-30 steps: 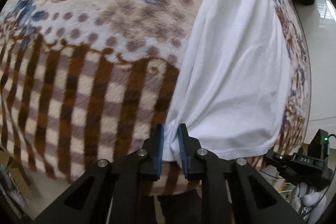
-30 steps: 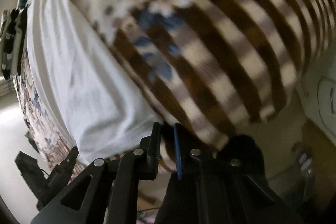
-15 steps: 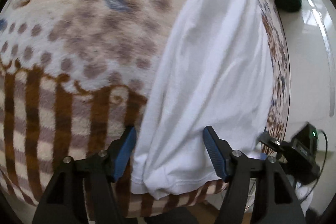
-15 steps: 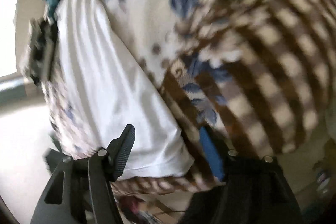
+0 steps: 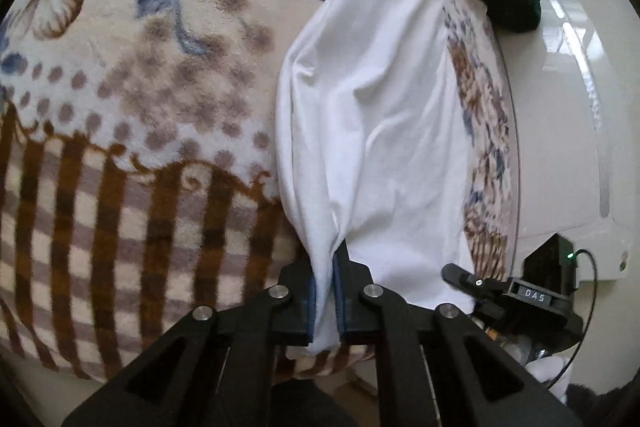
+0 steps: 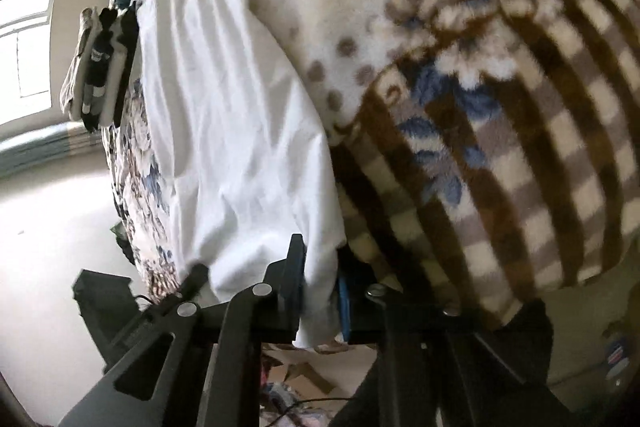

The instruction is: Fold small clothes

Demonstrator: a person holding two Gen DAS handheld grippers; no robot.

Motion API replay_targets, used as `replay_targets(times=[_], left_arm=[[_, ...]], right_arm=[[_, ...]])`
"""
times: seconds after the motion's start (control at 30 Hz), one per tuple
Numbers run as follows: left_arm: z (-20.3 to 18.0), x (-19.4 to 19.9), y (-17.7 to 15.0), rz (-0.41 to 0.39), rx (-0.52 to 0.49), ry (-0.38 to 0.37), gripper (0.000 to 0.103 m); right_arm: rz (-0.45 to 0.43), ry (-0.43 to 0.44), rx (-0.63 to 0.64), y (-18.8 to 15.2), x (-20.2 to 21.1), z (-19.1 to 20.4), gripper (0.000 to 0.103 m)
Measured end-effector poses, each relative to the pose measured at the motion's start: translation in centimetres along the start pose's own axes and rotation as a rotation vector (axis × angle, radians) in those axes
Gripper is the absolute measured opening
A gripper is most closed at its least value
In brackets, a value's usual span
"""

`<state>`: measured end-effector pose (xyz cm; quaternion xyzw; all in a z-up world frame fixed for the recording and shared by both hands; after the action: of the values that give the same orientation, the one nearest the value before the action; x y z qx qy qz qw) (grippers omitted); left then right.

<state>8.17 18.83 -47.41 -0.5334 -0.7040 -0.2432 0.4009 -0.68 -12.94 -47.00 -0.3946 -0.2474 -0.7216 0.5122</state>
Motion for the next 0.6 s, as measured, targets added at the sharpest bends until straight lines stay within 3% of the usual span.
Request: replay_targets(times=[0.07,0.13,0.27,0.37,0.43,0.5,0.53,0.57,0.6], left_arm=[[1.2,-0.8,0.1,0.042,-0.004,0.063,0.005],[2.9,-1.2,-0.3,0.091,0.007,0.128,0.009],[4.2,1.4,0.0,0.113,0.030,0.157,0.010],[2.2,4.1,1.5,0.093,0.022,0.157,0.023],[0.0,6.4,4.1,0.046,0.002,0.110,0.036],[-2.7,8.3,7.4,0.000,-0.015,0.042,0.059],[-3.9,8.8,9.0,-0.015,-0.018,0.015,0.064],[-5.1,9.2,10.6,-0.036,-0.027,-0.011,0.067],[-6.9,9.6,13.0,-0.069,-0.048,-0.034,0.067]], right_arm=[[0.048,-0.084,0.026,0.4,-1.1,1.1,0.013],[0.076,-0.109,-0.001,0.1,-1.4,0.2,0.013],[0.137,-0.173,-0.020,-0.1,-0.8,0.1,0.013],[0.161,-0.194,-0.038,0.4,1.1,1.2,0.014],[0.146,-0.203,-0.028,1.4,3.9,2.2,0.021],[0.107,-0.180,-0.021,2.8,6.2,4.1,0.042],[0.078,-0.157,-0.019,3.9,7.3,5.3,0.057],[0.058,-0.139,-0.011,4.9,8.2,6.3,0.065],[0.040,-0.126,0.001,6.2,8.9,7.4,0.066]])
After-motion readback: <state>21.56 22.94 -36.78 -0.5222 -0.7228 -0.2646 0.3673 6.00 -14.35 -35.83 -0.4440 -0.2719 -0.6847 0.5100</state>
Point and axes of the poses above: each gripper's, at about its wrist camera, not at the fingertips, and x roughly against the way its jaws point, z to its left, y to its top, the point moved 1 cm from there along -x, roughly the way its jaws point, and after that the axes turned 14 degrees about x, right-handed, at the moved point
